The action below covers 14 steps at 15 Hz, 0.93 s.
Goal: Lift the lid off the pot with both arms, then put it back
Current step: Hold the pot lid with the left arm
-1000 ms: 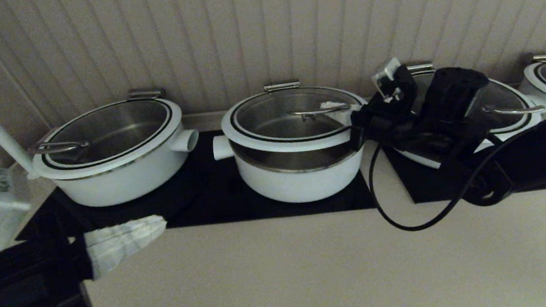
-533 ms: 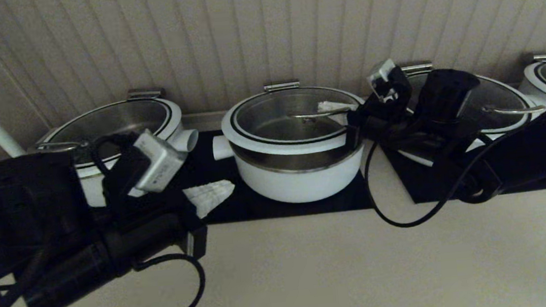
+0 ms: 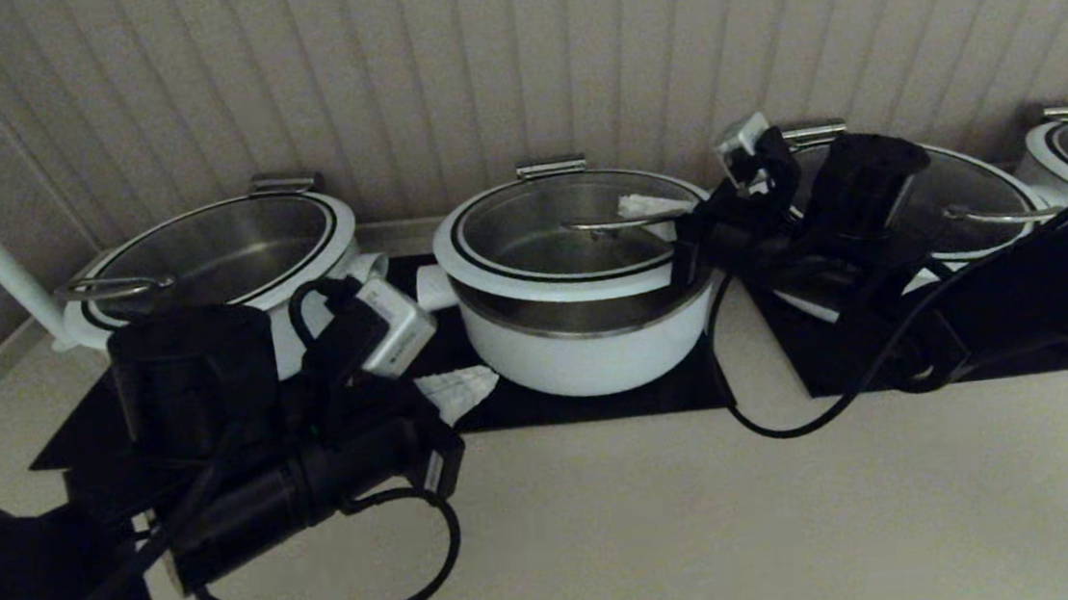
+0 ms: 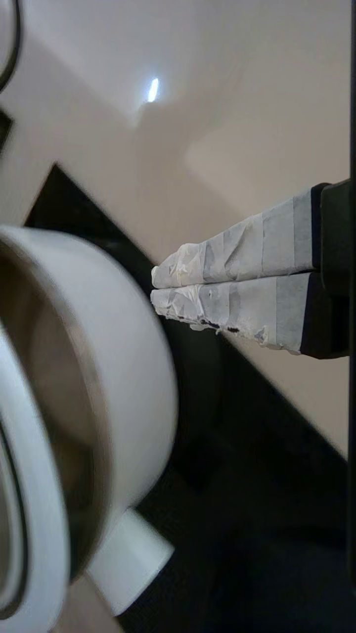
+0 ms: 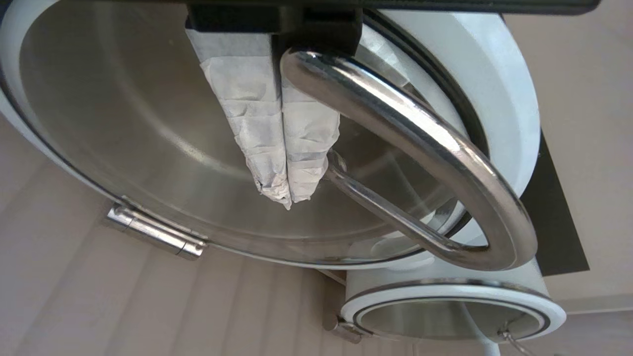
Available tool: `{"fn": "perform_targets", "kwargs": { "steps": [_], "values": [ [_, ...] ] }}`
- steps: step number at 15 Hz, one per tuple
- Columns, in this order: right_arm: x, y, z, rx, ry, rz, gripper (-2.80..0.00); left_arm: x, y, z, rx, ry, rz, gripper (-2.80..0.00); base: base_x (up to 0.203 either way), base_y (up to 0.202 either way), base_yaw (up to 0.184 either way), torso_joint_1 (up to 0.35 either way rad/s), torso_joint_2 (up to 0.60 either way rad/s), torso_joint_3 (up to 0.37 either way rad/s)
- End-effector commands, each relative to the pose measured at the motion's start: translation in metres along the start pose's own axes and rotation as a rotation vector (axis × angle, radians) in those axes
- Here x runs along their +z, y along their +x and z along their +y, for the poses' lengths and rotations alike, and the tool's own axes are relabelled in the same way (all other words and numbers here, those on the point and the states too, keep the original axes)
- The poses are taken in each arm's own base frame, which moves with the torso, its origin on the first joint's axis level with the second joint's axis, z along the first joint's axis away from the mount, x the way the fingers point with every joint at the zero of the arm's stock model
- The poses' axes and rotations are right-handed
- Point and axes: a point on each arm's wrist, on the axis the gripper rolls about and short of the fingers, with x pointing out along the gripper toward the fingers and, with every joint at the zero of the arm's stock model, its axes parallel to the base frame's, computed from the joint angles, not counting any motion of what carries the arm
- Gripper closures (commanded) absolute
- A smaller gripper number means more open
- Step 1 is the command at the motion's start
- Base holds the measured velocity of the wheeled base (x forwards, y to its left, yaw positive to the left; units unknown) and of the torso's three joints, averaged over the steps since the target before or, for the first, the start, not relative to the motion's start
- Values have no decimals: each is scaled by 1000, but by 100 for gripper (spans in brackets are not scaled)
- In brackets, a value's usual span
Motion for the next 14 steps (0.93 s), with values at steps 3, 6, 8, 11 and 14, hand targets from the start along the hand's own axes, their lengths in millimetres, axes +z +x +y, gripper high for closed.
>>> {"fn": "perform_targets", "kwargs": {
  "steps": [3,6,8,11,14],
  "values": [
    [1,1,-1,2,-6,-11,0,0,29,-5,31,7,-16,0,0,0,0,0,0,0],
    [2,1,-1,1,-7,-12,0,2,45,-7,49,9,-36,0,0,0,0,0,0,0],
    [2,1,-1,1,-7,-13,0,5,53,-5,75,9,-47,0,0,0,0,0,0,0],
    [3,1,-1,0,-8,-16,0,8,61,-4,90,3,-56,0,0,0,0,0,0,0],
    [5,0,-1,0,-10,-19,0,13,72,0,140,-3,-72,0,0,0,0,0,0,0]
  ]
}}
